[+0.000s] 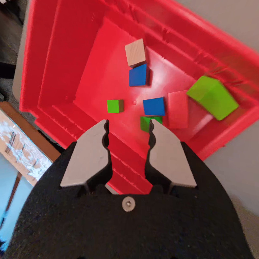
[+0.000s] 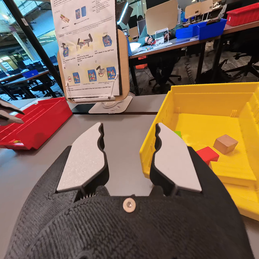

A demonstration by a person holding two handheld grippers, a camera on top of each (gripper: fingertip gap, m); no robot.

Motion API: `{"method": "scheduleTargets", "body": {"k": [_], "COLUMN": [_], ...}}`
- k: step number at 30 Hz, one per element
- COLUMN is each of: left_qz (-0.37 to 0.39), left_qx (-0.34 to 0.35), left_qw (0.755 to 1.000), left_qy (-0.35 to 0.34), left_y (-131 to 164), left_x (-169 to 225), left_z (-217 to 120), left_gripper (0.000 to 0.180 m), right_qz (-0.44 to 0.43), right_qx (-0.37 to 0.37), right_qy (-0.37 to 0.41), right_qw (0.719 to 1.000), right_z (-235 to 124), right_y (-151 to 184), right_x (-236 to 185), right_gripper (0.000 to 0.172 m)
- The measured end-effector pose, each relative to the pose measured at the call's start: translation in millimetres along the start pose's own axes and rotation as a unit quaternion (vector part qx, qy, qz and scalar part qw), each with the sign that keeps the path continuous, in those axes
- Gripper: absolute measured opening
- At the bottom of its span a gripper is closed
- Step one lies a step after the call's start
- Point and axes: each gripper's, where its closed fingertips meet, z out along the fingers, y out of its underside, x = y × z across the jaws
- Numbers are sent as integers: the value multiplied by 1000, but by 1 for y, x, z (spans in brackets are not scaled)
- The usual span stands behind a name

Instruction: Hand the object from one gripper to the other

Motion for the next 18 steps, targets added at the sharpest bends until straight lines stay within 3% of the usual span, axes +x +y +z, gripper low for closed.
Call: {"method": "scheduleTargets", "body": {"k": [1,9,11,15,18], "left_qz": [16,70,56,29,11], "left_qx": [-17,-144,-136,-129,-102], "left_qw": [1000,987,989,991,995], "left_qy": [4,14,24,19,8], "left_y": [1,23,21,22,14], "left_x": [-5,-26,-26,-30,-32], "left_z": [11,72,81,91,84], "left_gripper": [53,50,48,29,28], "right_qz": [4,13,11,12,21], "right_qx": [2,-13,-19,-29,-33], "right_qy": [-7,-50,-55,-67,-74], "right_qw": [1000,999,998,997,996], "right_z": [0,10,13,18,21], "right_y": [-1,9,12,19,23], "right_x": [-2,-13,-15,-18,-21], "right_gripper": [71,71,71,71,71]}}
